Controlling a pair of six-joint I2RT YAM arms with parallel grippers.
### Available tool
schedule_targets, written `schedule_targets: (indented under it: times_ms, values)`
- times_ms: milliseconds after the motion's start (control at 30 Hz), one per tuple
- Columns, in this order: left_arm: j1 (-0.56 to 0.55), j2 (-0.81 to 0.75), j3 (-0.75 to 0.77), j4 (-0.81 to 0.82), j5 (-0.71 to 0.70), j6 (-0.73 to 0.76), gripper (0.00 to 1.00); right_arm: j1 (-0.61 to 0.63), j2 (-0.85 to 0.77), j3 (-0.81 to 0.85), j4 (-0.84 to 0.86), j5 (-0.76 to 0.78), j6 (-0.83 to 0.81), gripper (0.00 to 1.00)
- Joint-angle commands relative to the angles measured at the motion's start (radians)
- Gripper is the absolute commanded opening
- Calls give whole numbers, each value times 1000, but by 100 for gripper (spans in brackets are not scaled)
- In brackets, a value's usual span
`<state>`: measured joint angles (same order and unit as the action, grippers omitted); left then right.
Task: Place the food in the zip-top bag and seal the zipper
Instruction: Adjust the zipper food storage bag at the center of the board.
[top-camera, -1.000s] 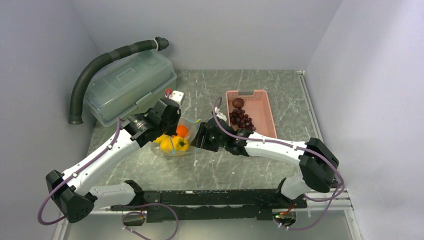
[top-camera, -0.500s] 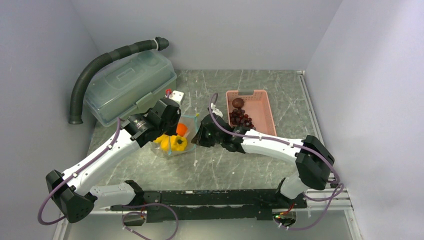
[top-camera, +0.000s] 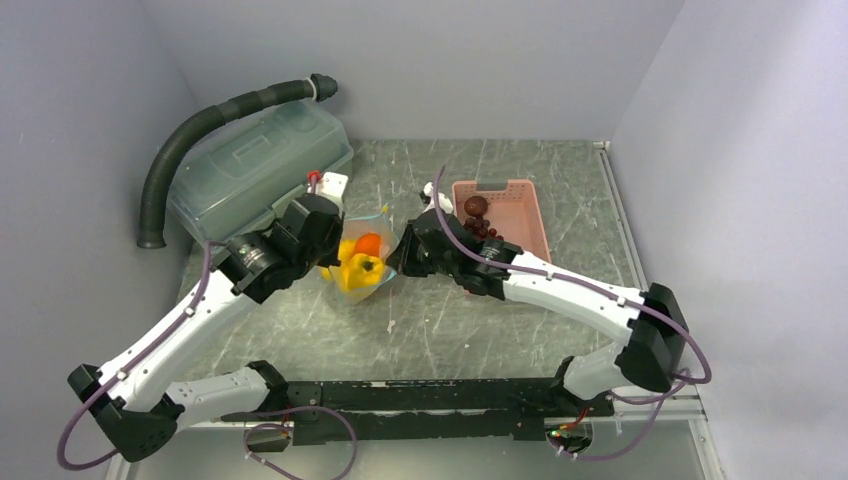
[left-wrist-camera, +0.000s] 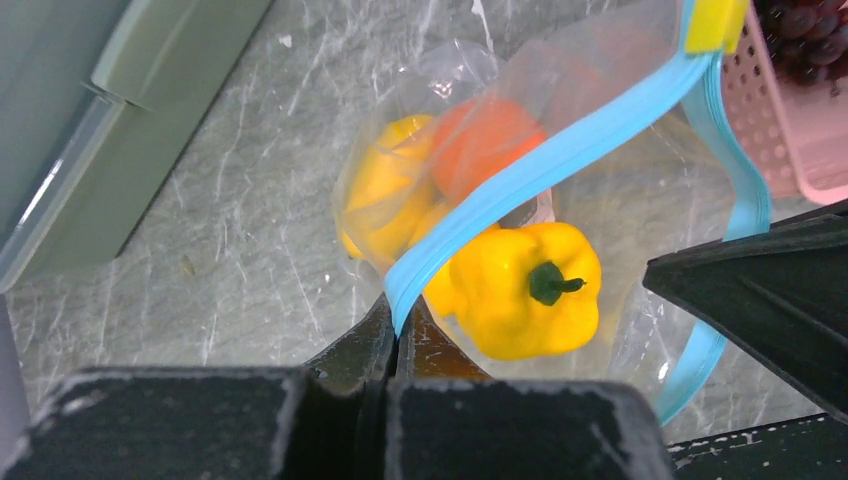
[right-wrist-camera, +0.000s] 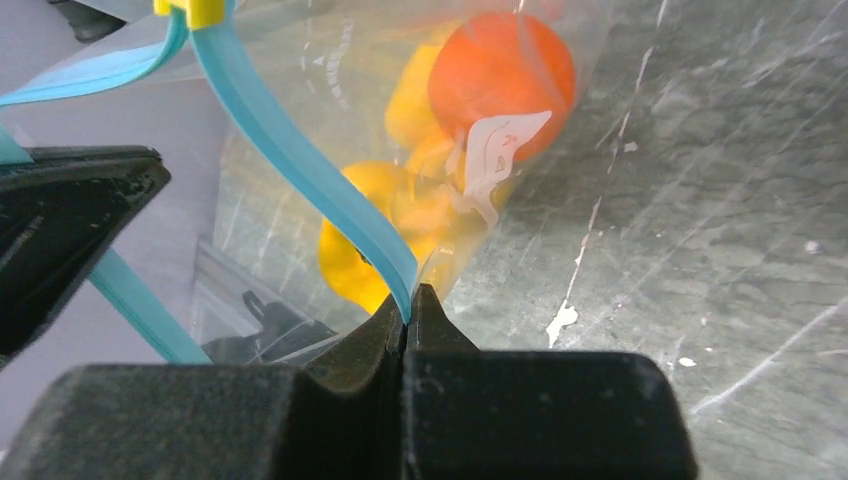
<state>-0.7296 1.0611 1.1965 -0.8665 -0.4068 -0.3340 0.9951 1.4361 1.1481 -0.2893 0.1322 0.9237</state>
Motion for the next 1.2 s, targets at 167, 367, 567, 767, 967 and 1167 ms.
schedule_targets:
  times_ms: [167,367,567,767,967,1167]
  values:
    - [4,-15,261,-136,12,17,3,2,-111,135,-186,73,-155,0]
    - [3,26,263,-163,117,-33,3,2,-130,147,-193,37,-166,0]
    - [26,105,-42,20,159,-146,0,-31,89,-2,-90,-8,-104,0]
    - [68,164,-117,91,283,-200,0,-46,142,14,-104,-48,-111,0]
    - [67,94,139,-44,215,-110,0,-46,7,118,-191,22,-161,0]
    - [68,81,276,-114,217,-84,0,-46,-102,159,-196,18,-173,0]
